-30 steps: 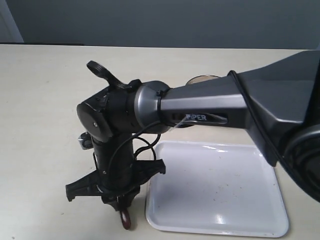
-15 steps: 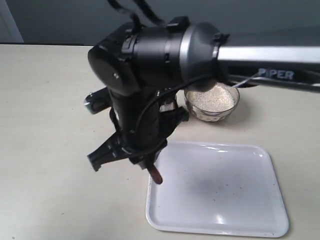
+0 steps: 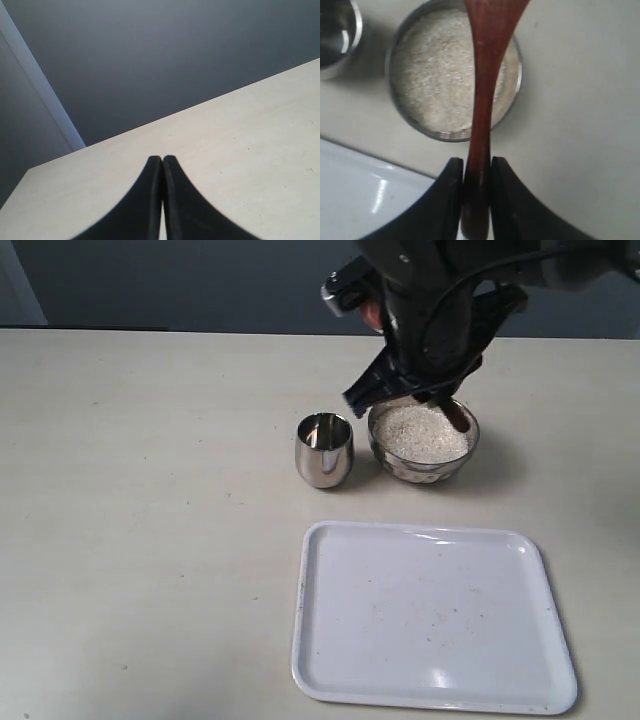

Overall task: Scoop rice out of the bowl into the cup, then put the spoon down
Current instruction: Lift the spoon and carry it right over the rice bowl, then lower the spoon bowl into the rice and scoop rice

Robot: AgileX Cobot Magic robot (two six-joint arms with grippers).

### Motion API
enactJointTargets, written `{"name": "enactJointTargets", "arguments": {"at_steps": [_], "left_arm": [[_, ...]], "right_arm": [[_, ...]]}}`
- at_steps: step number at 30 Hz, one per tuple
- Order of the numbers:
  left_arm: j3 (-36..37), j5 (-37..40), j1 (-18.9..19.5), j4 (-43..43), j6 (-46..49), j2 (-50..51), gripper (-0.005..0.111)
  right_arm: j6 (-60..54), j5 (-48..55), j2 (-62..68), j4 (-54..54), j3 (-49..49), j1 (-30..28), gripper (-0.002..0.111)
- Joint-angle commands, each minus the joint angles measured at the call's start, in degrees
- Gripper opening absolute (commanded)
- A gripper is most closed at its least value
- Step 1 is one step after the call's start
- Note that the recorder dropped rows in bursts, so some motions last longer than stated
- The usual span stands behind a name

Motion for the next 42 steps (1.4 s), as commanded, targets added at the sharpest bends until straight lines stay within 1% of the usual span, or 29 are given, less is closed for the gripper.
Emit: {"name": "enactJointTargets", "arguments": {"at_steps": [1,5,9,10,15,16,20,26,29,33,37,42], "left_arm": [[-0.1,-0.2,-0.5,0.1,-0.3,-0.3,0.000],[-0.1,-0.2,-0.5,0.1,-0.3,-0.3,0.000],[-0.1,-0.2,-0.5,0.1,-0.3,-0.3,0.000],[-0.1,-0.2,-0.5,0.1,-0.3,-0.3,0.000],[-0.1,-0.2,-0.5,0.1,-0.3,-0.3,0.000],[-0.1,-0.2,-0.5,0.1,-0.3,-0.3,0.000],[-0.1,-0.2,-0.5,0.1,-0.3,-0.3,0.000],[-0.1,-0.2,-0.5,0.1,-0.3,-0.3,0.000],[-0.1,-0.2,-0.5,0.1,-0.3,-0.3,0.000],[-0.1,-0.2,-0.5,0.1,-0.3,-0.3,0.000],[-0.1,-0.2,-0.5,0.1,-0.3,-0.3,0.000],[-0.1,-0.2,-0.5,0.1,-0.3,-0.3,0.000]], "right_arm": [[-4.3,0.6,-1.0,-2.5,0.0,-4.0,-0.001],[-6.6,0.6,-1.0,-5.9,0.0,-6.2,-0.001],[-10.8,0.6,-0.9,-14.2,0.0,-6.4,-0.001],[-13.9,0.6,-0.9,-16.1,0.0,-6.4,-0.001],[-24.3,0.6,-0.9,-17.2,0.2,-6.4,-0.001],[-24.9,0.6,-0.9,-17.3,0.2,-6.4,-0.001],[-25.4,0.6,-0.7,-16.1,0.7,-6.4,-0.001],[-24.2,0.6,-0.7,-15.2,14.5,-7.6,-0.001],[-24.2,0.6,-0.7,-14.5,17.0,-7.6,-0.001],[-25.7,0.6,-0.2,-15.3,16.9,-7.6,-0.001],[-27.3,0.6,3.8,-19.3,16.0,-7.6,-0.001],[-27.3,0.6,6.8,-21.6,12.6,-7.6,-0.001]]}}
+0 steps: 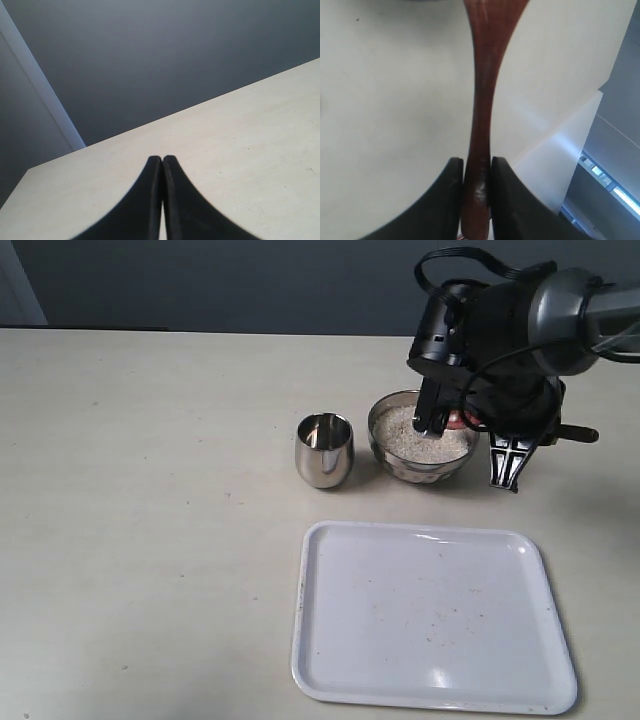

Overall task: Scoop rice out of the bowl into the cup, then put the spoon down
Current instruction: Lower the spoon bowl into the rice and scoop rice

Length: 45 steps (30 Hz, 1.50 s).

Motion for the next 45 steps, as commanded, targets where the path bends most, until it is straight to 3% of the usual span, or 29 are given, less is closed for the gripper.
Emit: {"name": "enactJointTargets", "arguments": {"at_steps": [1,45], "left_arm": [[-0.1,-0.2,-0.5,0.1,-0.3,-0.3,0.000],[-0.1,-0.2,-0.5,0.1,-0.3,-0.3,0.000]], "right_arm": [[-0.4,-0.1,1.7,-3.5,-3.1,-0.3,-0.001],[-3.1,-0.1,8.0,-10.6,-5.8,2.1,-0.001]]}}
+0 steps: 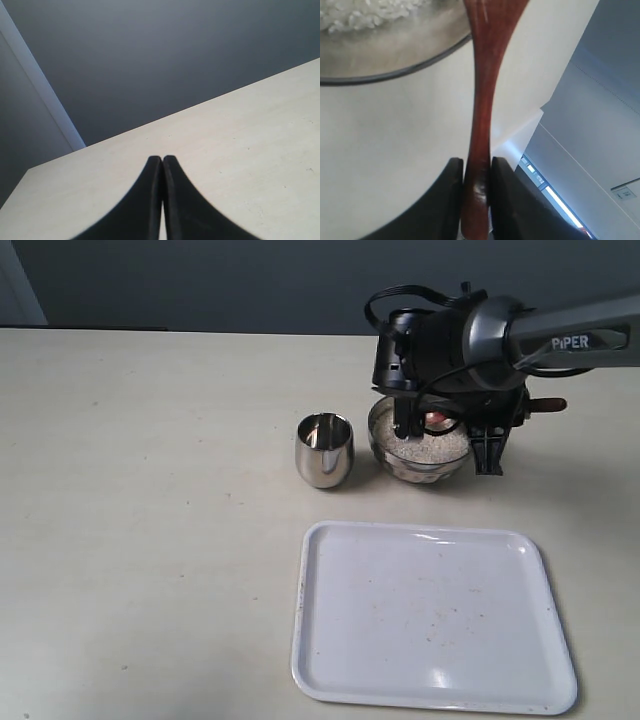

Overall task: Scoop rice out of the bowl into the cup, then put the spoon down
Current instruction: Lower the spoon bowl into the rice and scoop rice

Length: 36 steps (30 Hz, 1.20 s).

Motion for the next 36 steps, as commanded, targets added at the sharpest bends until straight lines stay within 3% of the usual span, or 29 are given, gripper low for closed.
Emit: {"name": "enactJointTargets", "arguments": {"at_steps": [1,36], "left_arm": [[-0.1,-0.2,-0.5,0.1,-0.3,-0.3,0.000],[-0.1,-0.2,-0.5,0.1,-0.3,-0.3,0.000]], "right_arm": [[-0.4,0.0,-0.1,-0.6,-0.3,0.3,-0.001],[-5.1,0.0,3.0,7.3,-0.6,0.7,-0.001]]}}
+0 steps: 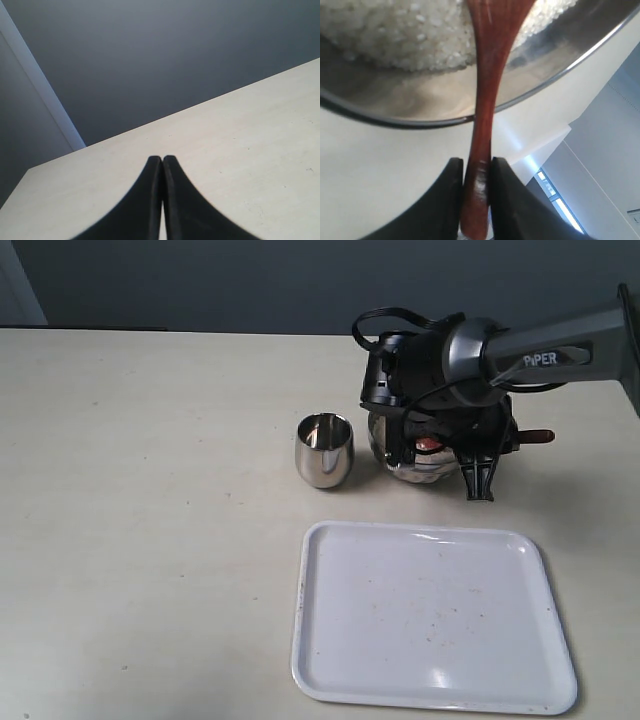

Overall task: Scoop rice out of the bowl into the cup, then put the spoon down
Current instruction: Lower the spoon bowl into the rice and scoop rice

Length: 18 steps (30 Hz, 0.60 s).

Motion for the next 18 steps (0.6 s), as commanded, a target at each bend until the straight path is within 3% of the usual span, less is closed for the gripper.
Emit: {"name": "enactJointTargets", "arguments": {"at_steps": [1,18], "left_arm": [[-0.1,-0.2,-0.5,0.1,-0.3,-0.3,0.000],[-0.1,-0.2,-0.5,0.1,-0.3,-0.3,0.000]], "right_arm": [[-1.2,0.1,-0.1,2.8,-0.8,-0.2,-0.001],[-5.1,0.1,-0.5,11.7,-5.4,-3.9,-0.001]]}}
